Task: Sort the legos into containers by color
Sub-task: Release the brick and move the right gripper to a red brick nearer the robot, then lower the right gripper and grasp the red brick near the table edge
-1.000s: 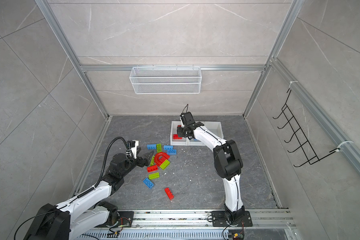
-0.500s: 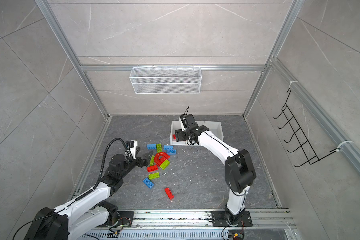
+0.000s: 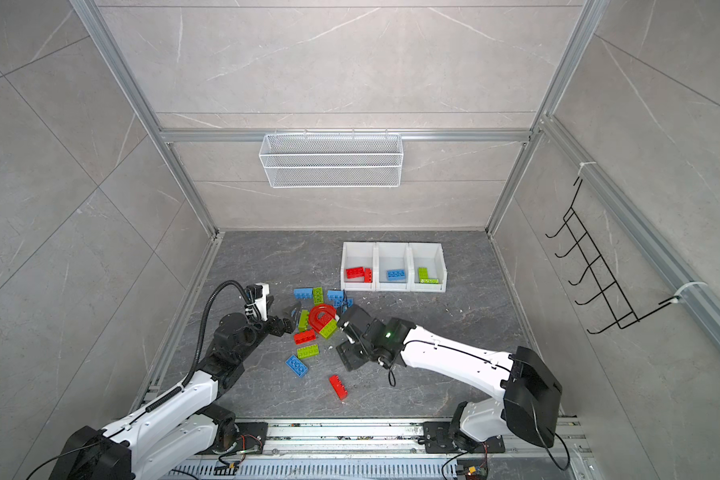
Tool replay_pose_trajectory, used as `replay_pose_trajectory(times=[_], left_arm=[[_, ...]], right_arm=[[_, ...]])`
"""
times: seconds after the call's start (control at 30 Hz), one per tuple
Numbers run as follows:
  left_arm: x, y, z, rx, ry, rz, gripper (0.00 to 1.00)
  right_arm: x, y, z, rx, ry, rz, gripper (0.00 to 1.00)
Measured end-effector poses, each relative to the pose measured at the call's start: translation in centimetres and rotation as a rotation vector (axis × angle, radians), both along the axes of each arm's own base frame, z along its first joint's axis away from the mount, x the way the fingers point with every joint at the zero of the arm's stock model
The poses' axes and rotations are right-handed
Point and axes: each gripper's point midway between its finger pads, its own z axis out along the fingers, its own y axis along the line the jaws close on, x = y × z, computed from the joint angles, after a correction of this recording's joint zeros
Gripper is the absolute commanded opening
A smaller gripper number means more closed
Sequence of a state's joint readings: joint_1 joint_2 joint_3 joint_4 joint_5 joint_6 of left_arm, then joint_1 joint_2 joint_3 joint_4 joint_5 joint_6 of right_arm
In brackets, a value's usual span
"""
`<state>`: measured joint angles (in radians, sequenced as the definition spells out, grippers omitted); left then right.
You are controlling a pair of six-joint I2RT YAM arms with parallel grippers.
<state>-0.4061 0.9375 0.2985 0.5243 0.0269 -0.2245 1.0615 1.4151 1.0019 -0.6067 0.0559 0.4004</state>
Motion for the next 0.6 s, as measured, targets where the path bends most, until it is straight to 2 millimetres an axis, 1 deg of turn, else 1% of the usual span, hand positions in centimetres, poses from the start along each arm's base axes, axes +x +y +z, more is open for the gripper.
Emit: replay_pose_trajectory(times=[0.1, 0.17, 0.27, 0.37, 0.5, 0.6], left_arm=[[0.0, 0.1, 0.1, 0.001, -0.002, 0.007, 1.0], [0.1, 0.2, 0.2, 0.0, -0.007, 0.014, 1.0], [0.1, 0.4, 0.4, -0.001, -0.015, 0.026, 0.99], [0.2, 0.7, 0.3, 0.003, -0.013, 0.042, 1.0], [0.2, 0.9, 0.2, 0.005, -0.012, 0.051, 1.0], [0.2, 0.9, 0.3, 0.004, -0.015, 0.052, 1.0]], right_arm=[[-2.0, 0.8, -1.3, -0.036, 0.023, 0.034, 0.69], [-2.9, 1.3, -2.3, -0.062, 0.037, 0.051, 0.69], [-3.8, 1.8, -4.4, -0.122, 0.063, 0.075, 0.67], [-4.3, 2.3, -6.0, -0.164, 0.08, 0.089, 0.67], [-4.4, 2.8, -7.2, -0.193, 0.08, 0.091, 0.66], [-4.4, 3.5, -7.9, -0.206, 0.073, 0.096, 0.64]])
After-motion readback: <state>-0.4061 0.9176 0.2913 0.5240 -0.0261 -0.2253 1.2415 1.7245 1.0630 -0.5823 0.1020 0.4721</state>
